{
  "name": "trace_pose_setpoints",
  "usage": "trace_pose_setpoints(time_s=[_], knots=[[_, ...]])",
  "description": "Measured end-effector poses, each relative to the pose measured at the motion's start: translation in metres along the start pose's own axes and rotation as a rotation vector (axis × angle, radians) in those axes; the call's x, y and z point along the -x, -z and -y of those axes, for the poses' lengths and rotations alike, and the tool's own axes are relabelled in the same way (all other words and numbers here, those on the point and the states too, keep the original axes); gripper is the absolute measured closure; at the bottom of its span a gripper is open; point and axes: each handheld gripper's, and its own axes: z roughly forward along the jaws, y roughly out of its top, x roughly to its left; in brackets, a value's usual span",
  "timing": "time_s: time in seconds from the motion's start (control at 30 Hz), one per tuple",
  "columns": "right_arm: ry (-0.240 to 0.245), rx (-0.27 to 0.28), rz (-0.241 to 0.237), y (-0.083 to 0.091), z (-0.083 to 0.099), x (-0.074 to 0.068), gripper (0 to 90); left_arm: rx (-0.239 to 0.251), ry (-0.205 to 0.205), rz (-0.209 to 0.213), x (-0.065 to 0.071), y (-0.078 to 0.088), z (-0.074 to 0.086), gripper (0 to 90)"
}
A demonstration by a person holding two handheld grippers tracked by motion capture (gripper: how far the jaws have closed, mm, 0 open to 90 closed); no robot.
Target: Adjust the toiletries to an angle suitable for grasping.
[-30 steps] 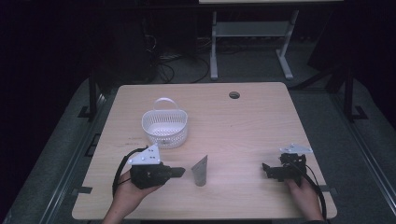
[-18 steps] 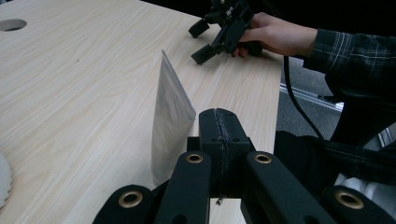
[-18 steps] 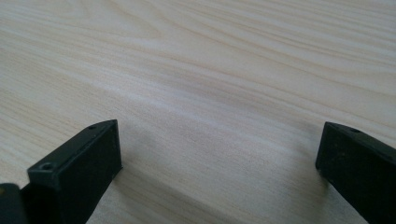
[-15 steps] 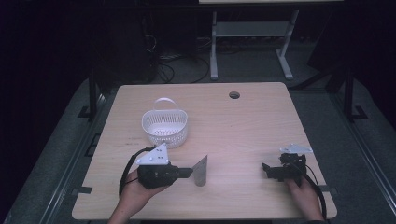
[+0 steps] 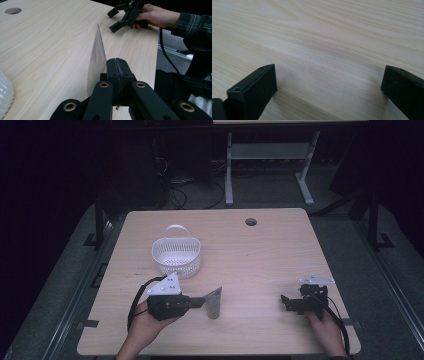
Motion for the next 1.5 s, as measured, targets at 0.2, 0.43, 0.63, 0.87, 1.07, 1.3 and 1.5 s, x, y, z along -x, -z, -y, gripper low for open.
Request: trace_pose_setpoints(time_s=[0.2,0.43,0.63,0.87,1.07,1.3,1.5], knots=[[0.0,0.0,0.0,0.0,0.0,0.0,0.0,0.0,0.006,-0.017,-0.005,0.002,0.0,89.6],[0.0,0.0,0.0,0.0,0.0,0.0,0.0,-0.008,0.001,-0.04,-0.01,0.003,-0.003,89.6],[0.0,0.0,0.0,0.0,0.0,0.0,0.0,-0.01,0.006,-0.054,-0.014,0.002,-0.003,89.6],[0.0,0.0,0.0,0.0,0.0,0.0,0.0,-0.013,0.01,-0.066,-0.018,0.001,-0.003,89.6],[0.0,0.0,0.0,0.0,0.0,0.0,0.0,-0.019,0.007,-0.078,-0.021,-0.001,-0.005,89.6],[0.0,0.0,0.0,0.0,0.0,0.0,0.0,-0.024,0.004,-0.097,-0.025,-0.003,-0.007,89.6],[0.0,0.0,0.0,0.0,0.0,0.0,0.0,-0.025,0.006,-0.108,-0.031,-0.007,-0.01,89.7]])
